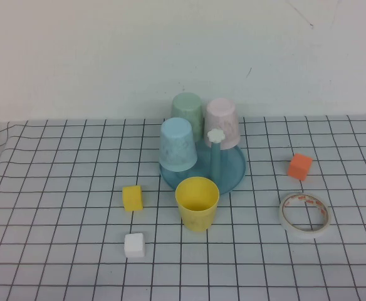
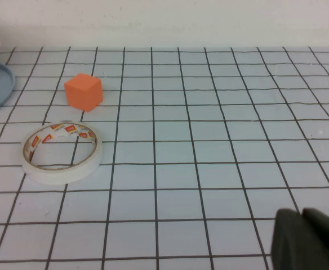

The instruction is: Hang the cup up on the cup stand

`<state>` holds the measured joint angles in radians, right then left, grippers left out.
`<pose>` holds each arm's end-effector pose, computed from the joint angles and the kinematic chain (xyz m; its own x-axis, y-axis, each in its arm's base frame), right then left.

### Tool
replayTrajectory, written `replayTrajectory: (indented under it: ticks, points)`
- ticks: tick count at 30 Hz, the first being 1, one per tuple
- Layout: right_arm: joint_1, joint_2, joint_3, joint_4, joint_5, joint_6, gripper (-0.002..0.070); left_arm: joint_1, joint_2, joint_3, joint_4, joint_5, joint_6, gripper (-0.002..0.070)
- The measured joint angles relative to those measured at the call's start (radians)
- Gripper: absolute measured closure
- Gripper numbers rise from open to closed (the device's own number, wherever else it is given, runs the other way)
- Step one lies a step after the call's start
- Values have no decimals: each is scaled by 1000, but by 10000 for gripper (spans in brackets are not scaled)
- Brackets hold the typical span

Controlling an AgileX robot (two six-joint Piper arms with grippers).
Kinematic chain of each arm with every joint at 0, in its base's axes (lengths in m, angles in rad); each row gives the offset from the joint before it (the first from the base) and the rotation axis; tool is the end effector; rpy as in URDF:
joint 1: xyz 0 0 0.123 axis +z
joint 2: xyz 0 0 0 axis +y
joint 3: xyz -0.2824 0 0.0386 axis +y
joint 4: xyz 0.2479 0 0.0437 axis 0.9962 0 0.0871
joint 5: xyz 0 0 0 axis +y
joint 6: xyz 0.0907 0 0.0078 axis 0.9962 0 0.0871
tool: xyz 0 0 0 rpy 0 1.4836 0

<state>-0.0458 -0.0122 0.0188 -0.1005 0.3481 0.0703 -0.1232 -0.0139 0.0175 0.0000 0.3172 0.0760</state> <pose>0.0529 -0.0056 0.1762 -0.2643 -0.0121 -0.9644 0.0724 0.9969 -0.0323 0.0533 -0.0066 0.1793 -0.2197 0.1037 -0.9700 0.1400 0.9874 0.0739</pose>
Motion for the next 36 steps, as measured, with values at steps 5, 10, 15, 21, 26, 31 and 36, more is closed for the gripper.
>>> replayTrajectory:
  ticks: [5,10,15,21,26,31,36]
  points:
    - [0,0,0,0,0,0,678,0,0,0,0,0,0,676]
    - [0,0,0,0,0,0,678,0,0,0,0,0,-3,676]
    - [0,0,0,0,0,9,678,0,0,0,0,0,-3,676]
    - [0,0,0,0,0,15,678,0,0,0,0,0,-3,676]
    - [0,0,0,0,0,15,678,0,0,0,0,0,-3,676]
    - [0,0,0,0,0,15,678,0,0,0,0,0,-3,676]
    - [0,0,0,-2,0,15,678,0,0,0,0,-3,-3,676]
